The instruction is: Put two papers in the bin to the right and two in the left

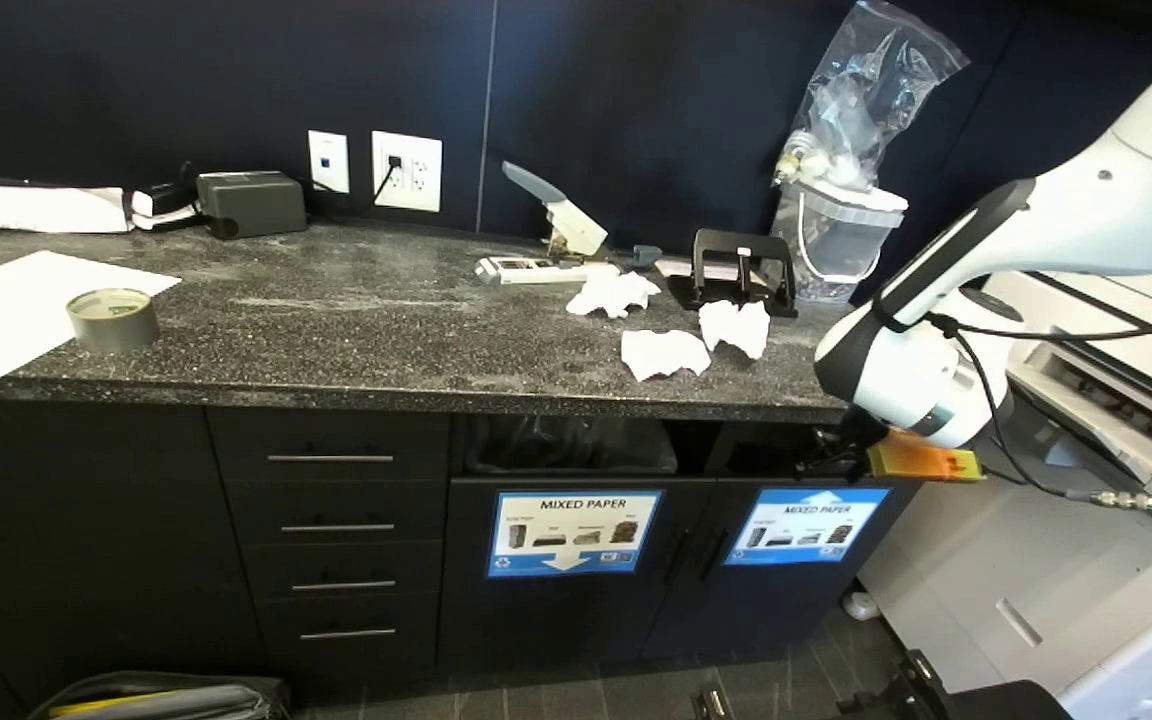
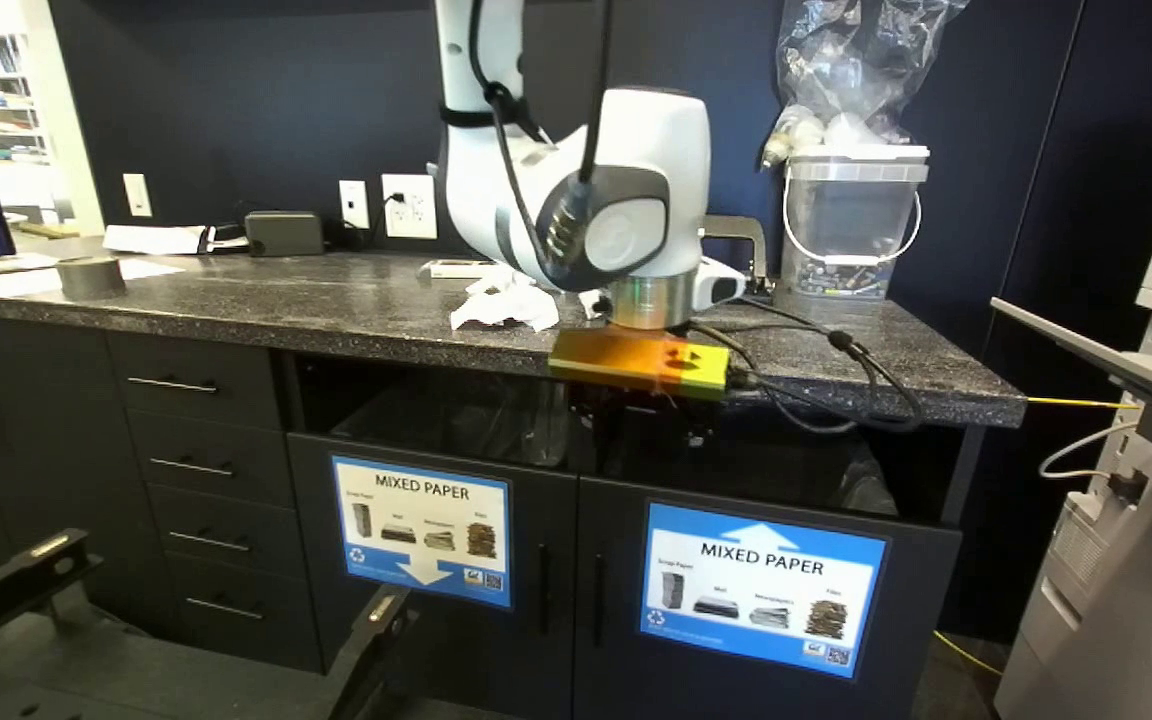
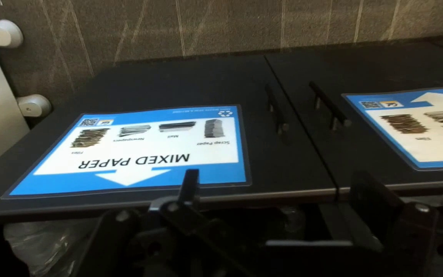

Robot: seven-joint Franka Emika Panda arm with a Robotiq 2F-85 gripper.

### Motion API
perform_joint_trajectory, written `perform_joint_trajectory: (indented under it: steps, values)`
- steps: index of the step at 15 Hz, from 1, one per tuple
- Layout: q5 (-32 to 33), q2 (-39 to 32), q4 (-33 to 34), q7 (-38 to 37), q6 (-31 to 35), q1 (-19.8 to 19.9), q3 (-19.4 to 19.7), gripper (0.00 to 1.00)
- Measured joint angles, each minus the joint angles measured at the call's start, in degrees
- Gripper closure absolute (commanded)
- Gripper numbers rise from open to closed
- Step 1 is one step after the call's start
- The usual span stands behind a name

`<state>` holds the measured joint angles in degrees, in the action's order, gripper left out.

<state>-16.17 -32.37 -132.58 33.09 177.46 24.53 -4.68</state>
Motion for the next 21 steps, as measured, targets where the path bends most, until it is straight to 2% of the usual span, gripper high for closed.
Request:
perform_joint_trajectory:
  steps: [3,8,12,14,17,21]
  values:
    - [5.9,7.4,-3.4,-12.3,-7.5,-9.5,4.3,0.0]
    - [10.0,17.3,-2.7,-28.9,-18.8,-21.0,4.5,0.0]
    - [12.8,20.5,3.4,-45.1,-23.4,-29.1,4.3,0.0]
    - [13.6,19.6,8.1,-52.3,-23.4,-31.6,4.3,0.0]
    - [15.3,16.1,15.2,-61.1,-22.7,-33.1,5.7,0.0]
    - [20.5,8.9,24.1,-74.4,-22.8,-35.6,12.0,0.0]
